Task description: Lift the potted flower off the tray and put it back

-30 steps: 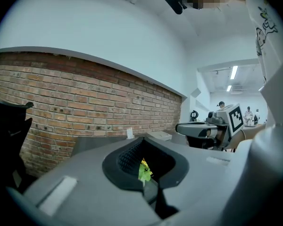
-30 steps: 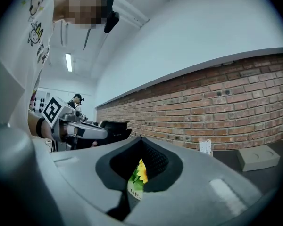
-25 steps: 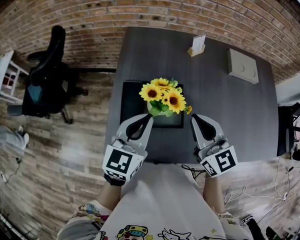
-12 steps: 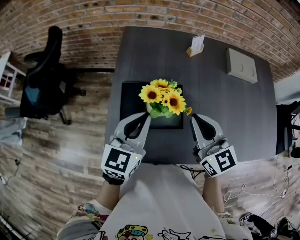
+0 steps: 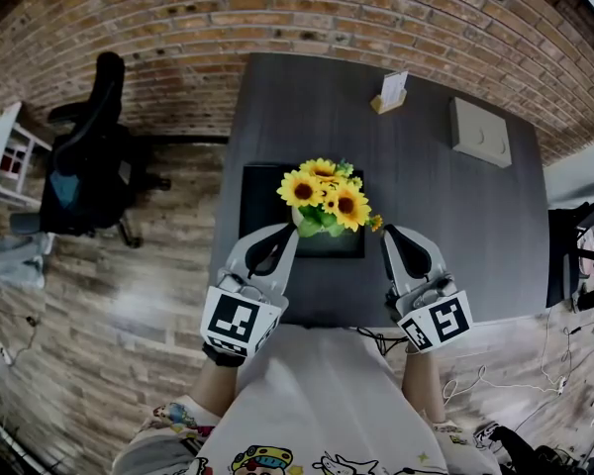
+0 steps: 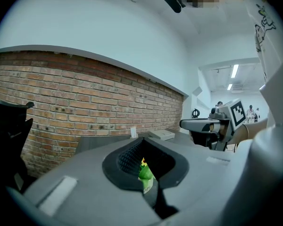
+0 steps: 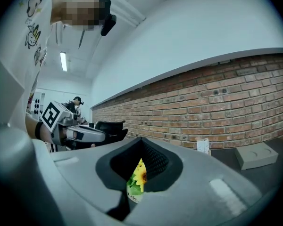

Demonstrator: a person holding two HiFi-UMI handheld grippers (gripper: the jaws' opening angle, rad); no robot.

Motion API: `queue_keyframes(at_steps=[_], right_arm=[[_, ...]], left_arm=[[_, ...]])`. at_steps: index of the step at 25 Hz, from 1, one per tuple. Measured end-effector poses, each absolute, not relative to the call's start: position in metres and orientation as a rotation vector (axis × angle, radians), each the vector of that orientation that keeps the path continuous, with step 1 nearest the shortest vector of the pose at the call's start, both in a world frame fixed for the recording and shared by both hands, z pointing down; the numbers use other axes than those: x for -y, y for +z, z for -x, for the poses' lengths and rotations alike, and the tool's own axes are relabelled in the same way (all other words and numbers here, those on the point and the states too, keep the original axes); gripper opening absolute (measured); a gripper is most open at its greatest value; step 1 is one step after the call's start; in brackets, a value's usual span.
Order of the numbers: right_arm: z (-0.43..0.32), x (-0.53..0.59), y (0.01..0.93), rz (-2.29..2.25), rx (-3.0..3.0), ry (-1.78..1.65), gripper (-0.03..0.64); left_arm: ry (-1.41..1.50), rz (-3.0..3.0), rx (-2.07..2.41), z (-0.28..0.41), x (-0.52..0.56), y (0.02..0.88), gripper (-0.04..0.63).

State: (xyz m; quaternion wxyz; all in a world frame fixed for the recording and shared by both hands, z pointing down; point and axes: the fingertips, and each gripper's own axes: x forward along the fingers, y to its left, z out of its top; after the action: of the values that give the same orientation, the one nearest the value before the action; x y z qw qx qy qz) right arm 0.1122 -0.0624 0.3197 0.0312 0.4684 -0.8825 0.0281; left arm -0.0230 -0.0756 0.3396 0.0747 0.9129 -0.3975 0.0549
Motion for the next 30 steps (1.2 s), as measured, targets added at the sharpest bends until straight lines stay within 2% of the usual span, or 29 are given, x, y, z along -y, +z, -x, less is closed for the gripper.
queue_keyframes(at_steps=[30], right_arm=[[-0.12,0.068,0.329,-1.461,2.691,0.137,0.002]], left_arm=[[0.18,-2.731,1.193,0.018,0.084,0.348,0.015]])
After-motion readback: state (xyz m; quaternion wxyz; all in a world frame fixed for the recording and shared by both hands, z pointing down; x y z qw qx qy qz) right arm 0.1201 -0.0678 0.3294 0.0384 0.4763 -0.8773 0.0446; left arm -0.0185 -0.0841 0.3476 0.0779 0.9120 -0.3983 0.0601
